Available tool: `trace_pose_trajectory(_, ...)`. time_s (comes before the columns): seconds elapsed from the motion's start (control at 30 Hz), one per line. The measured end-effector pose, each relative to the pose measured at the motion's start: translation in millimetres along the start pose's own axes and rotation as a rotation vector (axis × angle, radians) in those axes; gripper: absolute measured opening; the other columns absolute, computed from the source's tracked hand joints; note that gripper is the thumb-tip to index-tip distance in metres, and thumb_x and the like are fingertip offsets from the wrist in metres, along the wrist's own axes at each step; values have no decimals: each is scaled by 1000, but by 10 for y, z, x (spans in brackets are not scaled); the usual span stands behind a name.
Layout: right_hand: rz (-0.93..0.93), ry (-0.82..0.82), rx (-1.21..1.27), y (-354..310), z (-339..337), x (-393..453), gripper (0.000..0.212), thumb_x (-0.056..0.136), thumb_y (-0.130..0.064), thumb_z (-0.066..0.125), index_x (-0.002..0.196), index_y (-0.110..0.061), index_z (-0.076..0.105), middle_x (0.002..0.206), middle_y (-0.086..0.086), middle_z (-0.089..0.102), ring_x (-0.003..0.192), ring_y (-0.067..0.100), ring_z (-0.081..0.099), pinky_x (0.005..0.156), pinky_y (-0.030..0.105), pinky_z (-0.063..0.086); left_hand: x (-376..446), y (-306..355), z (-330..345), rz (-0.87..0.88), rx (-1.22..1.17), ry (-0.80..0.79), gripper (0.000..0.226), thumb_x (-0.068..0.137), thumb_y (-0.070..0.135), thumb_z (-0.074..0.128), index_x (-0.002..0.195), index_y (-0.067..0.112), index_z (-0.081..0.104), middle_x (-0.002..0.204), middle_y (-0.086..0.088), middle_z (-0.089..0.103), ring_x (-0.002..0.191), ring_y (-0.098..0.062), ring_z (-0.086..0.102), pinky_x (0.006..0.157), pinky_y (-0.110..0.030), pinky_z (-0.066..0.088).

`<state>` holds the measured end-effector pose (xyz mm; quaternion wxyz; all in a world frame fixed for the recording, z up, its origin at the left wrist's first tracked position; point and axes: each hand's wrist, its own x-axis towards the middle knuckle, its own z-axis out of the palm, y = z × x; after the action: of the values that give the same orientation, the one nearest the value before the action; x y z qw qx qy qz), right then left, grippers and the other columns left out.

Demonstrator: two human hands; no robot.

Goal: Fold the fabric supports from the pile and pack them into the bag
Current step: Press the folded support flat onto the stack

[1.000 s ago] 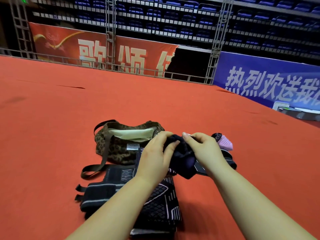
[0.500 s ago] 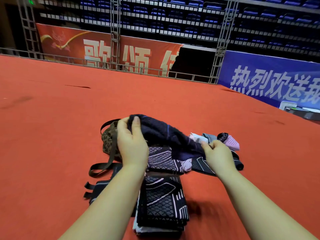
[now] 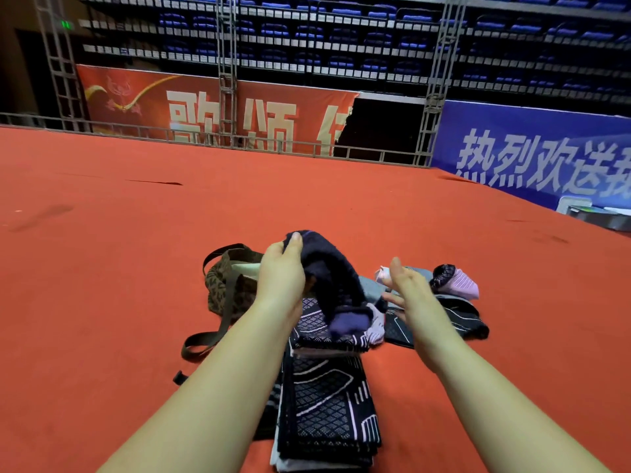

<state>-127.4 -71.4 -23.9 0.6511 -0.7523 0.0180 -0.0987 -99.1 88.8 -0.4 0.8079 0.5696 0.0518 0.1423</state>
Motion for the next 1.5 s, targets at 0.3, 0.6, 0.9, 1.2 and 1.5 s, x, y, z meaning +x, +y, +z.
trace_pose_trajectory(0.3,-221,24,-247,-65,265,-47,18,79,-29,71,92,-21,61,83,-12,65,77,2,59,70,22,44,-30,412,254,-57,-154,-50,24,100,23,45,78,16,50,76,-2,54,65,-14,54,55,-26,47)
trace_pose_trajectory(0.6,-490,57,-202,-222,-73,-39,21,88,-6,62,78,-26,61,74,-11,65,65,-5,54,65,9,42,516,391,-201,42,291,83,25,98,20,48,76,9,51,69,-10,51,56,-21,49,43,-23,43)
trace_pose_trajectory(0.9,-485,-3,14,-527,-303,15,12,89,-9,59,79,-14,62,68,-5,63,62,1,55,59,14,46,340,227,-325,-138,542,-384,24,96,20,52,74,13,52,45,4,52,36,-8,48,35,-14,35)
trace_pose_trajectory(1.2,-327,-301,83,-792,-268,116,7,86,-7,58,85,-10,64,69,-7,68,65,2,60,62,14,49,107,421,-48,-197,475,-893,44,69,51,69,96,17,70,108,-12,68,101,-28,62,94,-39,46)
trace_pose_trajectory(1.5,-572,189,-522,-926,-241,104,20,81,-40,68,94,-26,63,90,-7,64,82,8,58,76,18,44,54,501,228,143,474,-695,16,94,9,54,93,20,67,88,-5,70,78,-15,66,80,-29,52)
